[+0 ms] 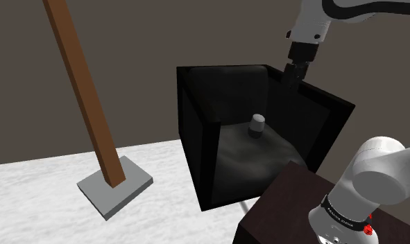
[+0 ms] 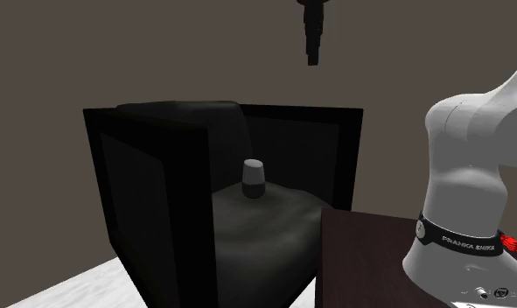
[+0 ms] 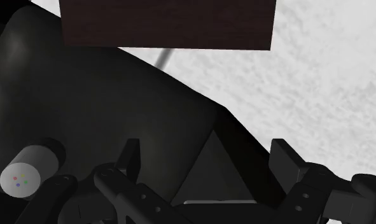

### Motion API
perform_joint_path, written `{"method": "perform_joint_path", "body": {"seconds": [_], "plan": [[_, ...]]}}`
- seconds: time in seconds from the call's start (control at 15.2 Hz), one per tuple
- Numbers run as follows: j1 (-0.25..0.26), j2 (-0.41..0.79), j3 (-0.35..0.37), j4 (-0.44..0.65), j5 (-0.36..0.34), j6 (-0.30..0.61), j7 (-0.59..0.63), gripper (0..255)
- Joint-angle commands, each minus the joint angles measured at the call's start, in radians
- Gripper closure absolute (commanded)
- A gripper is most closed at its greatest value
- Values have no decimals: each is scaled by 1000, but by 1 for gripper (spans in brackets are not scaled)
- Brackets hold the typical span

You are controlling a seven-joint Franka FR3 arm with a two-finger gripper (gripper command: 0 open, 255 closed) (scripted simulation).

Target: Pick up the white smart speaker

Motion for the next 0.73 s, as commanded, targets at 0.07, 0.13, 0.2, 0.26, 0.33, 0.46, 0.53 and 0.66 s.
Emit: {"method": "perform_joint_path", "body": {"seconds": [0.07,0.13,0.2,0.26,0.33,0.46,0.53,0.66], "plan": [[-4,9,-12,-17,-12,29,-18,0],[-8,19,-24,-34,-23,58,-35,0],[-13,31,-37,-49,-34,87,-52,0],[-17,44,-49,-62,-45,116,-69,0],[-21,59,-62,-75,-55,146,-86,0],[-29,92,-87,-95,-74,206,-119,0],[-34,110,-100,-104,-83,237,-135,0],[-41,152,-126,-116,-100,298,-168,0]]}}
